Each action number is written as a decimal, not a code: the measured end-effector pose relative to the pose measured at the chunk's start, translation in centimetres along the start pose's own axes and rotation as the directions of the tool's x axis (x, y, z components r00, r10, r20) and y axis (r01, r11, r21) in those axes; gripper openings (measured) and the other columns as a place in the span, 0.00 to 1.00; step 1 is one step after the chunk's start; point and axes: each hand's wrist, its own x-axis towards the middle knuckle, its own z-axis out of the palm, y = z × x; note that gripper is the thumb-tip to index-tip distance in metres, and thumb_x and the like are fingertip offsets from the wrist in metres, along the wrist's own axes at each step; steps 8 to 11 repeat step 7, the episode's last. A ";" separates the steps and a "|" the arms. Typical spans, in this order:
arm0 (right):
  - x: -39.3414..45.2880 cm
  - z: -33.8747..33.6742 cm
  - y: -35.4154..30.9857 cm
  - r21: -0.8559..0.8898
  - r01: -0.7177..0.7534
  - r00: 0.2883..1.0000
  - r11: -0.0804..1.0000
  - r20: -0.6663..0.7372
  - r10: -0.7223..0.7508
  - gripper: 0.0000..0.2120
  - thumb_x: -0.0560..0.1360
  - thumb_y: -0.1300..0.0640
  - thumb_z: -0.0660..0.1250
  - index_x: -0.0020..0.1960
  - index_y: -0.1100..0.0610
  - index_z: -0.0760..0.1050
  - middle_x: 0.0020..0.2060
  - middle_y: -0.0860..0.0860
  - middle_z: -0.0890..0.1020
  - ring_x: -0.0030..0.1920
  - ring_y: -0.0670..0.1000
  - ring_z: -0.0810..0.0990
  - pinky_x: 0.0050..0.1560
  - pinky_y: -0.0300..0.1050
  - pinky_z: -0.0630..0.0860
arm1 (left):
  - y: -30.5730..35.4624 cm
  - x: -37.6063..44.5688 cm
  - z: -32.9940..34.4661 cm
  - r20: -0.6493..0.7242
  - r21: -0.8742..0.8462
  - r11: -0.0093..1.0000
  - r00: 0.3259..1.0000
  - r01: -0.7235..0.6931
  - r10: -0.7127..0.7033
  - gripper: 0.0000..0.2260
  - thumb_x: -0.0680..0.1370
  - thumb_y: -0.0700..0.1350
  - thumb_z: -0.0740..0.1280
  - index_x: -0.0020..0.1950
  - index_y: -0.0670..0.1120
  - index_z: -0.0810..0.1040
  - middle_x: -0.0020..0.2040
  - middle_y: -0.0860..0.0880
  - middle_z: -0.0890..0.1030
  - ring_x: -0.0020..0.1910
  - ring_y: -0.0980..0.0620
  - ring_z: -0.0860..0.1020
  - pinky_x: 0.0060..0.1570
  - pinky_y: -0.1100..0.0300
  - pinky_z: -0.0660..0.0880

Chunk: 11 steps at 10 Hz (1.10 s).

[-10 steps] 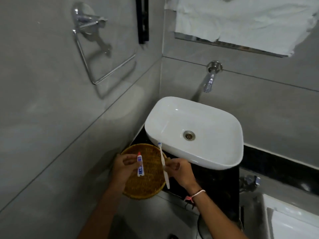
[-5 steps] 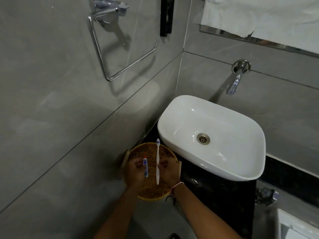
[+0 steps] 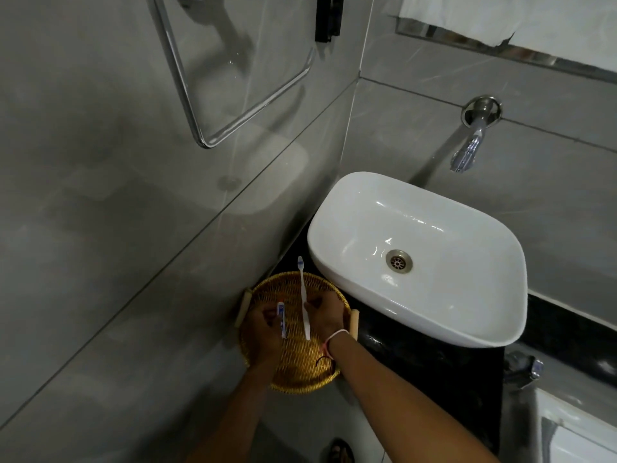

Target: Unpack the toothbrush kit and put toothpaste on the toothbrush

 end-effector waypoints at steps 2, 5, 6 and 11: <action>0.1 -0.1 -0.3 -0.053 0.028 0.999 0.998 -0.032 -0.030 0.07 0.75 0.62 0.71 0.52 0.62 0.85 0.53 0.58 0.87 0.56 0.57 0.83 0.59 0.47 0.79 | 0.6 0.0 0.5 -0.066 0.072 0.997 0.997 -0.026 0.031 0.06 0.77 0.38 0.72 0.48 0.34 0.84 0.47 0.35 0.86 0.48 0.38 0.83 0.48 0.48 0.80; -2.0 -1.1 0.2 -0.238 0.097 0.985 0.966 -0.116 -0.127 0.08 0.78 0.55 0.66 0.42 0.55 0.81 0.42 0.52 0.85 0.48 0.53 0.82 0.54 0.47 0.75 | 0.6 -1.1 0.2 -0.103 0.195 0.966 0.976 -0.171 0.193 0.10 0.79 0.44 0.71 0.42 0.38 0.82 0.37 0.39 0.84 0.34 0.48 0.76 0.35 0.58 0.69; -3.2 -1.8 0.2 -0.307 0.164 0.975 0.937 -0.091 -0.201 0.09 0.79 0.55 0.63 0.43 0.52 0.79 0.44 0.50 0.84 0.51 0.53 0.81 0.59 0.54 0.71 | 1.0 -2.0 -0.1 -0.077 0.172 0.960 0.969 -0.221 0.236 0.11 0.80 0.43 0.69 0.38 0.41 0.80 0.34 0.40 0.82 0.33 0.48 0.76 0.35 0.56 0.71; -3.6 -2.3 -0.3 -0.358 0.258 0.958 0.897 -0.028 -0.287 0.05 0.79 0.56 0.64 0.50 0.53 0.79 0.51 0.51 0.83 0.57 0.54 0.80 0.59 0.55 0.74 | 0.8 -2.1 -0.3 -0.003 0.105 0.953 0.958 -0.284 0.286 0.14 0.82 0.45 0.65 0.37 0.42 0.79 0.36 0.43 0.82 0.34 0.50 0.76 0.40 0.52 0.75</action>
